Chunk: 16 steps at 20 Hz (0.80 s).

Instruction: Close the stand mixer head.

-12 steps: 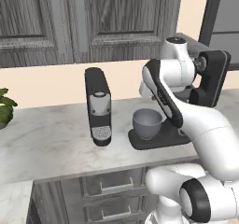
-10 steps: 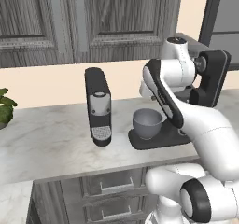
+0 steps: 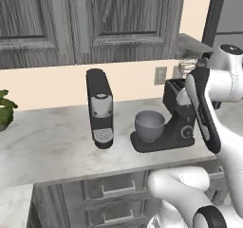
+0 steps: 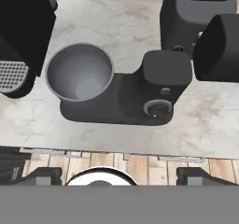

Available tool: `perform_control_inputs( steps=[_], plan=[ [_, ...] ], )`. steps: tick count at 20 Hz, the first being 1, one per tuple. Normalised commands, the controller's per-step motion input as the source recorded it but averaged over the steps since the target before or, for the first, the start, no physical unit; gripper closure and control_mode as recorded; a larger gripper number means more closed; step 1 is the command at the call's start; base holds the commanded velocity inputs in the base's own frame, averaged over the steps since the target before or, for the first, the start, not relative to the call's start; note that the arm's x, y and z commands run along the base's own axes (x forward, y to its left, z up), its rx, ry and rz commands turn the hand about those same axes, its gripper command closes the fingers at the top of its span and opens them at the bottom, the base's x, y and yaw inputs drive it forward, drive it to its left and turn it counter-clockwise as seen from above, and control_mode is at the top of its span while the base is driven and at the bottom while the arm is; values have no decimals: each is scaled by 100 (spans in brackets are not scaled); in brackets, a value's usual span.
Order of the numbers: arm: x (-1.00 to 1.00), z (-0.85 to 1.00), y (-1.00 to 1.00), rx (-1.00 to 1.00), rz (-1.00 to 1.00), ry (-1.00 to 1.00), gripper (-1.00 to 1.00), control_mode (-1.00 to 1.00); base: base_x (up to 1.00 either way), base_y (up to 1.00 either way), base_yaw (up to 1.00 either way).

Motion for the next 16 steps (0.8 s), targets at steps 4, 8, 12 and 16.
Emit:
perform_control_inputs(
  steps=[4,8,12,16],
  plan=[
    [-49,11,-100,8,1,-24,-100,-100,0,0,0],
    [-12,44,-100,1,2,-31,-100,-100,0,0,0],
    [16,67,-100,0,7,-32,-100,-100,0,0,0],
    [5,64,-100,0,9,-30,-100,-100,0,0,0]
  ],
)
